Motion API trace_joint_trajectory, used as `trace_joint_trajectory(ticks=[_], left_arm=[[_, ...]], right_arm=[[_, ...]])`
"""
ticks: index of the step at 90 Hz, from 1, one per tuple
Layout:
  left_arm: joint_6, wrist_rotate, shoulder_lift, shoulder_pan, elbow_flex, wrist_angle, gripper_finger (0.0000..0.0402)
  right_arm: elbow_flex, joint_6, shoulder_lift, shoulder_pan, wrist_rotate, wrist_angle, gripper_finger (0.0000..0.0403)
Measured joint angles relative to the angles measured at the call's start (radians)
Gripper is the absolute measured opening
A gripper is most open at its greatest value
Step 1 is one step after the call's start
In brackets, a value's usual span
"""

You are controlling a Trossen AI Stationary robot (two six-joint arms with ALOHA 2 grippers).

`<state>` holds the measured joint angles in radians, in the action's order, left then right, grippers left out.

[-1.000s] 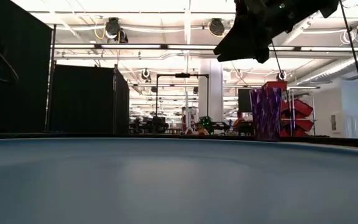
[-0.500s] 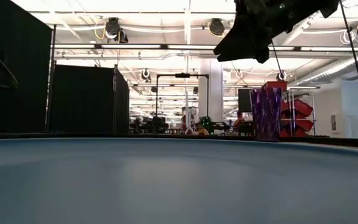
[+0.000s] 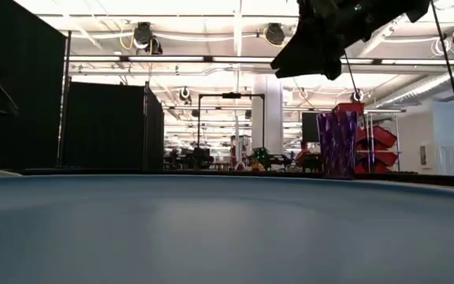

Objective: Set table place
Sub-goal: Put the fork on top of the white napkin

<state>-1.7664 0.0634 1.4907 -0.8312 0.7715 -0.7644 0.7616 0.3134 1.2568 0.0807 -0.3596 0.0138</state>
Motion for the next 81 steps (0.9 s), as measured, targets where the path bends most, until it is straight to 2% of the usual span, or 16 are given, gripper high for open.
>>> trace_joint_trajectory(ticks=[16,81], left_arm=[[0.019,0.016,-0.006,0.017,0.060,-0.096,0.0002],[0.055,-0.003,-0.007,0.054,0.088,-0.082,0.0007]], right_arm=[[0.000,0.000,0.000,0.000,0.000,0.003,0.0144],[0.000,-0.002,0.000,0.001,0.027,0.004,0.0144]])
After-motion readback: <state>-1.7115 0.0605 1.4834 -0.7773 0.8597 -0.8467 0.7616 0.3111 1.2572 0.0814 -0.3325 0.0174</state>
